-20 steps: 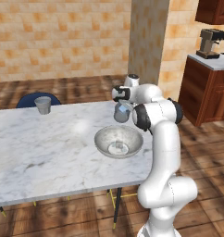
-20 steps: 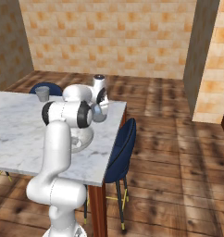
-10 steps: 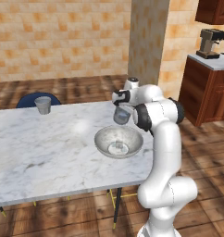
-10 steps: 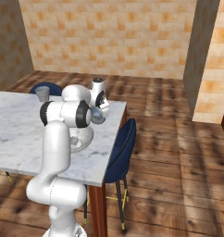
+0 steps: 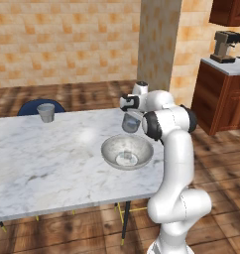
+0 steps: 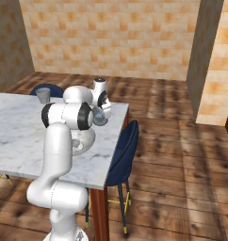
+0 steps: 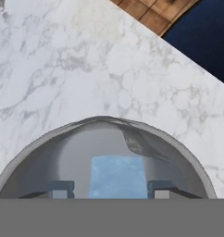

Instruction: There are four ice cubes in the ice bowl. Place two ice cubes in each glass of water.

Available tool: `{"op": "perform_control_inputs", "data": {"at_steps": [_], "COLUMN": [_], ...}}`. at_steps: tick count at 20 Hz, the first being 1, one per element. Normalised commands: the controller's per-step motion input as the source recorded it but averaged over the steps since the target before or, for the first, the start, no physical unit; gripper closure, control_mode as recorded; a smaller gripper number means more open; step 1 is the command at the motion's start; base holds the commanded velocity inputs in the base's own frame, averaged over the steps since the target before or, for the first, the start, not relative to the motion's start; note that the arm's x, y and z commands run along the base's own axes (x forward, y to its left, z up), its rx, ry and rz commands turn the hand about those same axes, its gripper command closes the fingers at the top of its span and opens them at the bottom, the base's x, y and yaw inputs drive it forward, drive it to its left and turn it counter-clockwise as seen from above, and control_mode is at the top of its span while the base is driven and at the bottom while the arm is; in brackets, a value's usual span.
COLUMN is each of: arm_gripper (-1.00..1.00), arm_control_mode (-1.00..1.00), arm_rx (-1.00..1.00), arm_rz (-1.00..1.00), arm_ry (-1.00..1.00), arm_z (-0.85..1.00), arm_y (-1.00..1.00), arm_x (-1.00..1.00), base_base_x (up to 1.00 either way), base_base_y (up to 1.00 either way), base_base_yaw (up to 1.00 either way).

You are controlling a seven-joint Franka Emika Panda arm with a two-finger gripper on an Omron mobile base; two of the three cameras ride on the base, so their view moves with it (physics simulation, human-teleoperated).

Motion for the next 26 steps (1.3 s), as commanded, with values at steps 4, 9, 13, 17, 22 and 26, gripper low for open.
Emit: {"op": "perform_control_inputs", "data": {"at_steps": [4,9,13,17,22,26], "arm_gripper": [-1.0,-1.0,-1.0,-1.0,-1.0,-1.0], "arm_control_mode": [-1.0,-1.0,-1.0,-1.0,-1.0,-1.0], "arm_rx": [0.0,0.0,0.0,0.0,0.0,0.0], "arm_rz": [0.0,0.0,0.0,0.0,0.12,0.16], "arm_ry": [0.0,0.0,0.0,0.0,-0.3,-0.46], "arm_z": [0.0,0.0,0.0,0.0,0.24,0.18], "arm_y": [0.0,0.0,0.0,0.0,0.15,0.22], "arm_x": [0.0,0.0,0.0,0.0,-0.24,-0.12], "base_base_x": [0.0,0.0,0.0,0.0,0.0,0.0], "base_base_y": [0.0,0.0,0.0,0.0,0.0,0.0], "base_base_yaw": [0.0,0.0,0.0,0.0,0.0,0.0]}}
